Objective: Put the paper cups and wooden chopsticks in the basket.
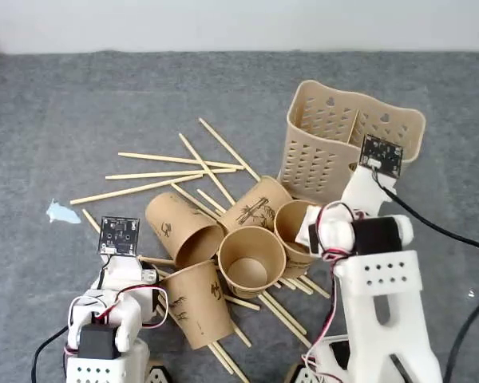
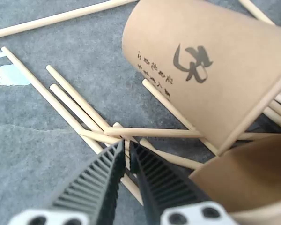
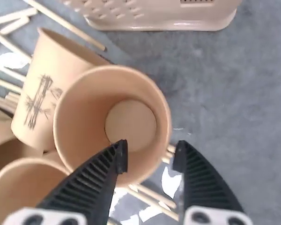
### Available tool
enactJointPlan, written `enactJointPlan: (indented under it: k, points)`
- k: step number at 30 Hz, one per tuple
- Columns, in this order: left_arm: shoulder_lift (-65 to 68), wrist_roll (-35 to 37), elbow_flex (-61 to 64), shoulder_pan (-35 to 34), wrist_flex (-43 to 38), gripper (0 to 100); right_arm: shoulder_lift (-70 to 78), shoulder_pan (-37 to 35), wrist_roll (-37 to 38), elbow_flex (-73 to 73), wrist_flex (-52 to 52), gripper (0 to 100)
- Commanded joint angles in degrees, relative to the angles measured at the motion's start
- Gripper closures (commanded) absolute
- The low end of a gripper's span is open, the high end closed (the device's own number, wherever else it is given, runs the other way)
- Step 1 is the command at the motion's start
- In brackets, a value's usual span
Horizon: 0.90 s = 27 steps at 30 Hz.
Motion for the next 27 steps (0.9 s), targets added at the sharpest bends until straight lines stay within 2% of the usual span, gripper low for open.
enactJointPlan:
  k: [1,7,10,15,21,27]
  points:
    - [-0.97,0.62,-0.48,0.18,0.18,99,2.24,-0.31,-0.7,3.08,-5.41,86.8]
    - [-0.97,0.62,-0.48,0.18,0.18,99,0.66,-0.4,0.53,3.6,-7.6,99.4]
    - [-0.97,0.62,-0.48,0.18,0.18,99,-4.0,-0.13,1.67,1.67,-6.55,99.3]
    - [-0.97,0.62,-0.48,0.18,0.18,99,-11.21,-0.48,3.25,-6.68,2.42,99.1]
    - [-0.97,0.62,-0.48,0.18,0.18,99,-13.05,-0.22,8.7,-22.77,11.56,99.1]
    - [-0.97,0.62,-0.48,0.18,0.18,99,-12.09,-0.04,14.15,-39.91,12.62,99.1]
